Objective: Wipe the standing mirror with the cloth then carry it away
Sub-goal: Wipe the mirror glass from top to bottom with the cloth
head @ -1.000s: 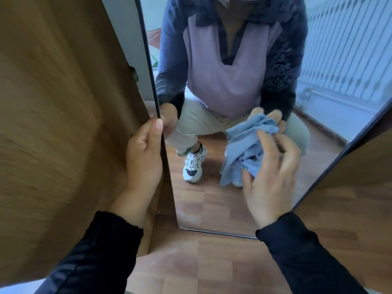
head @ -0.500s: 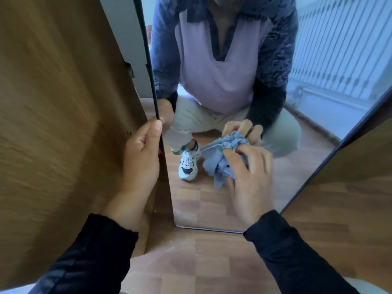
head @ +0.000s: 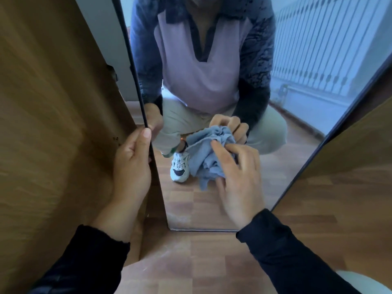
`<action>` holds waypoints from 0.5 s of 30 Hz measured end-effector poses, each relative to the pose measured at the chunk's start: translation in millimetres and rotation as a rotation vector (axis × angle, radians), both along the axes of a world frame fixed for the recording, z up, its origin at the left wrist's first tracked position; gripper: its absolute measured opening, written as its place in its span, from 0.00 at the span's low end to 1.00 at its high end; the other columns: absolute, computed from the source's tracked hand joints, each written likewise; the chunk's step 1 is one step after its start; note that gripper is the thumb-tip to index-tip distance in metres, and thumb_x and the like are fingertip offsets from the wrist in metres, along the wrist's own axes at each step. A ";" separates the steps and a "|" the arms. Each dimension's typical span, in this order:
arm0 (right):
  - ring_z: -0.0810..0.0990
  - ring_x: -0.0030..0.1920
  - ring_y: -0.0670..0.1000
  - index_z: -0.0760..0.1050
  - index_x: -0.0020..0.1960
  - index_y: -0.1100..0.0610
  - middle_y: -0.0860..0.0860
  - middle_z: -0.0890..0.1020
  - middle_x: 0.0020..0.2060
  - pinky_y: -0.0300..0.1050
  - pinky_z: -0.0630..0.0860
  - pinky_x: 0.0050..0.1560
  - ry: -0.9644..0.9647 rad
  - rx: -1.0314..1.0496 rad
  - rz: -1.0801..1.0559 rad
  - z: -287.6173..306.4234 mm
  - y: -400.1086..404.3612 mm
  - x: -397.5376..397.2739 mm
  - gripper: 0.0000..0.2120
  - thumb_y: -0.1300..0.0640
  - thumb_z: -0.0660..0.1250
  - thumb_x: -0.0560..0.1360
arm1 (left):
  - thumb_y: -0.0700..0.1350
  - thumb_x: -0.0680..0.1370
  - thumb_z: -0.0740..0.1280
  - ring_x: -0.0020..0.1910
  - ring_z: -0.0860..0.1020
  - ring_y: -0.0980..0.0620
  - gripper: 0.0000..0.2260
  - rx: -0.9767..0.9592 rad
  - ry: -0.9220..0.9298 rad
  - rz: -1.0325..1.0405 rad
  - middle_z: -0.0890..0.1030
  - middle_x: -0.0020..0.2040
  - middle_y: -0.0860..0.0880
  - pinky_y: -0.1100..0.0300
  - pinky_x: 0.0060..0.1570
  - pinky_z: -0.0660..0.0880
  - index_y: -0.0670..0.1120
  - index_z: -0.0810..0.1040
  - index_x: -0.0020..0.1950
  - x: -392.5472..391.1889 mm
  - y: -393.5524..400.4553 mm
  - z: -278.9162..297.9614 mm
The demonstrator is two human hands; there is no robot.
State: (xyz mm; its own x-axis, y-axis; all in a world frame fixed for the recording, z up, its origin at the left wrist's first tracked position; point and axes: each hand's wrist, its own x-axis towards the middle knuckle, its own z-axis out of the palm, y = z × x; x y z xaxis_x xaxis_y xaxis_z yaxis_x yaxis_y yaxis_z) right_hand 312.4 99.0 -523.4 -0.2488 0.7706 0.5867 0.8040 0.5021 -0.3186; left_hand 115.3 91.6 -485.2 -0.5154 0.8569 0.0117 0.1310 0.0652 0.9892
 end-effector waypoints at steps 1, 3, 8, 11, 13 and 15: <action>0.73 0.58 0.61 0.75 0.67 0.56 0.56 0.74 0.58 0.54 0.76 0.56 0.004 0.004 -0.015 -1.5 0.3 -4.5 0.24 0.61 0.73 0.73 | 0.57 0.81 0.60 0.58 0.80 0.60 0.11 0.006 -0.002 0.006 0.83 0.52 0.64 0.49 0.63 0.76 0.71 0.80 0.51 0.1 0.3 -0.1; 0.72 0.57 0.61 0.79 0.63 0.56 0.56 0.74 0.56 0.55 0.78 0.52 -0.032 -0.004 -0.029 -8.6 -0.4 -15.1 0.21 0.60 0.76 0.71 | 0.54 0.82 0.60 0.58 0.79 0.64 0.10 0.008 -0.010 0.013 0.83 0.53 0.63 0.52 0.65 0.74 0.65 0.81 0.53 0.6 0.4 -0.1; 0.71 0.56 0.58 0.81 0.57 0.52 0.54 0.78 0.53 0.48 0.76 0.49 -0.227 -0.040 0.092 -39.8 -13.3 -45.3 0.17 0.57 0.77 0.69 | 0.52 0.84 0.59 0.58 0.80 0.64 0.15 -0.030 -0.069 -0.018 0.83 0.53 0.67 0.50 0.66 0.74 0.69 0.82 0.49 3.4 -1.5 4.8; 0.74 0.54 0.60 0.81 0.54 0.54 0.55 0.79 0.51 0.53 0.79 0.50 -0.284 -0.076 0.272 -66.1 -20.9 -69.1 0.11 0.58 0.70 0.72 | 0.53 0.83 0.59 0.57 0.80 0.63 0.19 -0.064 -0.070 -0.007 0.82 0.48 0.71 0.49 0.66 0.74 0.76 0.79 0.43 4.1 -0.5 5.8; 0.74 0.53 0.60 0.81 0.52 0.55 0.56 0.79 0.50 0.54 0.78 0.50 -0.256 -0.117 0.288 -74.7 -22.4 -79.4 0.09 0.58 0.63 0.75 | 0.53 0.83 0.59 0.55 0.79 0.65 0.19 -0.084 -0.051 -0.002 0.81 0.45 0.73 0.49 0.65 0.74 0.77 0.78 0.42 4.9 0.0 5.9; 0.73 0.51 0.59 0.80 0.52 0.56 0.56 0.78 0.50 0.54 0.77 0.48 -0.199 -0.139 0.273 -69.3 -23.0 -82.3 0.10 0.58 0.62 0.77 | 0.54 0.83 0.58 0.53 0.79 0.67 0.18 -0.077 -0.027 0.000 0.81 0.45 0.73 0.51 0.63 0.76 0.77 0.78 0.43 4.2 -1.3 3.6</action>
